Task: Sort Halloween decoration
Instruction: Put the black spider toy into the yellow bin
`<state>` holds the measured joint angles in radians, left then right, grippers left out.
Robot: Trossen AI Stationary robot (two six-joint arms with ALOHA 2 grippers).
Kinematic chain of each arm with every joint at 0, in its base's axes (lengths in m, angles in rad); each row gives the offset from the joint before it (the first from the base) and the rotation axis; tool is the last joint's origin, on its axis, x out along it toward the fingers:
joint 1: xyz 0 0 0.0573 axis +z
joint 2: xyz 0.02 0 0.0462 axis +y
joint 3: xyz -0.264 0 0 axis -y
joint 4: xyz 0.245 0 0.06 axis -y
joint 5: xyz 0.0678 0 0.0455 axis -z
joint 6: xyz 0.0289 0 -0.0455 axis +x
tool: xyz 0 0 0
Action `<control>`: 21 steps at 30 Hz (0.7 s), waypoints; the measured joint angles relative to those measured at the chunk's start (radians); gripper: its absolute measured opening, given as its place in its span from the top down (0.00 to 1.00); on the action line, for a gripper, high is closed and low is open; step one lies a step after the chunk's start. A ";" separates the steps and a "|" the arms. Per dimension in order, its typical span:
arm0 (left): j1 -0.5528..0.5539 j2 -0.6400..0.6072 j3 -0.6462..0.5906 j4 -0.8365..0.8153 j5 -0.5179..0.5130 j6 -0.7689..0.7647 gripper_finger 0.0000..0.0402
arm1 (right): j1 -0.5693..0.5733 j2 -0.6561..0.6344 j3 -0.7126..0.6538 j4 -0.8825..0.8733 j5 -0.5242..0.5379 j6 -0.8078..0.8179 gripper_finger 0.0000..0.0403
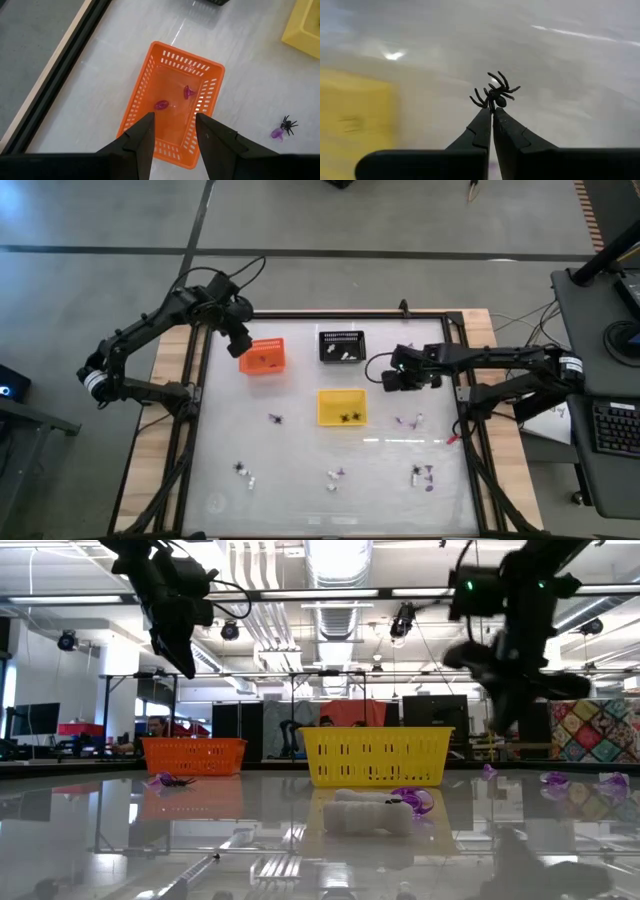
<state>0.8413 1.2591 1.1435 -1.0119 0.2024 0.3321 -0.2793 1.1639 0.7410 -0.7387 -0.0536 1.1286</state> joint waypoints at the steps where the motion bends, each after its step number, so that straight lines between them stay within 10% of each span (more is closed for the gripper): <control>1: 0.000 0.000 0.000 0.000 0.000 0.000 0.69 | 0.012 0.004 0.014 0.034 0.000 0.000 0.98; 21: 0.000 0.000 0.000 0.033 -0.001 0.000 0.69 | 0.204 0.369 0.322 0.259 -0.087 -0.210 0.98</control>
<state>0.8413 1.2591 1.1435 -0.9791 0.2016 0.3321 -0.0751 1.5325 1.0629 -0.4795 -0.1409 0.9188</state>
